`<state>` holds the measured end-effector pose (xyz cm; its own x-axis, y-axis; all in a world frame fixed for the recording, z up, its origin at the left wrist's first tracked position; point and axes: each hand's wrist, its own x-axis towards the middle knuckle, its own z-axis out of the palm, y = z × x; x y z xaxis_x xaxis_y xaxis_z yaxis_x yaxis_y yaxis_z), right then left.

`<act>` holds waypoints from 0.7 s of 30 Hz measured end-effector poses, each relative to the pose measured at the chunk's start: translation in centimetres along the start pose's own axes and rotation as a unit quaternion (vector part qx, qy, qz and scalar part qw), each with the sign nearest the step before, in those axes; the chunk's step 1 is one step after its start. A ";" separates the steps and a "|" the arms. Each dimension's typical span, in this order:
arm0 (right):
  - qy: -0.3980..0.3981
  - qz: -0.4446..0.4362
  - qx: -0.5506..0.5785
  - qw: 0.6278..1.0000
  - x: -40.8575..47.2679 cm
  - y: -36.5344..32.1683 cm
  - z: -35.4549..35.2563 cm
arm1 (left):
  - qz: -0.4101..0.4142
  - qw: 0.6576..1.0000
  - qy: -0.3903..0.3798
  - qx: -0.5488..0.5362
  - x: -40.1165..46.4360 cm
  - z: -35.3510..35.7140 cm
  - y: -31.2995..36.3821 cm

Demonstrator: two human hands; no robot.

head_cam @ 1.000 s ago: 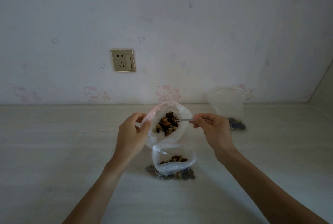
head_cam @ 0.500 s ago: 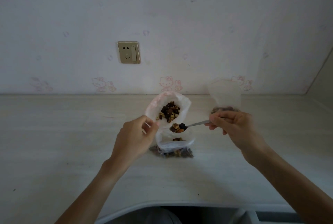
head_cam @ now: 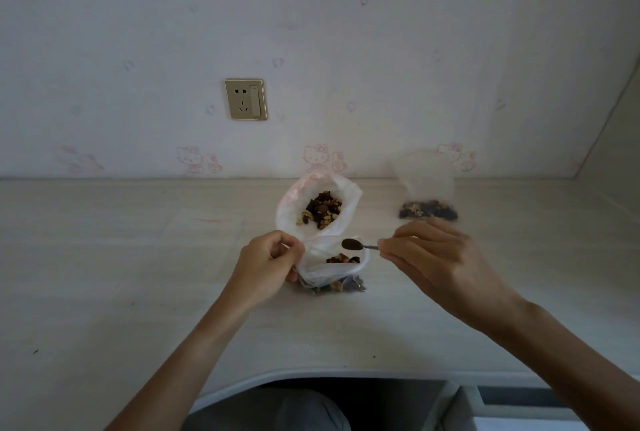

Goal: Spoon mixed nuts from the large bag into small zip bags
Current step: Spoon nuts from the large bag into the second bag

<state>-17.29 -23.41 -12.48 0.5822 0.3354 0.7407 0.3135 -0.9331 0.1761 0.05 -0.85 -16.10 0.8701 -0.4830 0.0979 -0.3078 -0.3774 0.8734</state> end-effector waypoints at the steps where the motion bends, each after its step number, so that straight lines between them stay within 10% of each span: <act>1: 0.004 -0.002 -0.001 1.000 0.1 0.0 0.0 | -0.004 1.000 0.001 -0.005 -0.1 0.0 -0.1; 7: 0.041 0.195 0.148 0.969 0.2 0.3 0.6 | 0.001 1.000 0.008 0.012 0.0 -0.4 -0.6; 15: 0.098 0.483 0.370 0.787 2.0 3.1 5.1 | 0.054 0.981 0.176 0.065 3.8 -1.5 0.0; 21: 0.049 0.477 0.311 0.820 4.2 4.2 9.1 | 0.034 0.974 0.119 0.192 7.9 -0.7 0.3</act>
<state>-6.74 -24.71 -14.50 0.7315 -0.5502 0.4028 0.0898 -0.5079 -0.8567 7.07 -4.23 -14.80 0.8935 -0.3376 0.2961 -0.4486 -0.6402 0.6237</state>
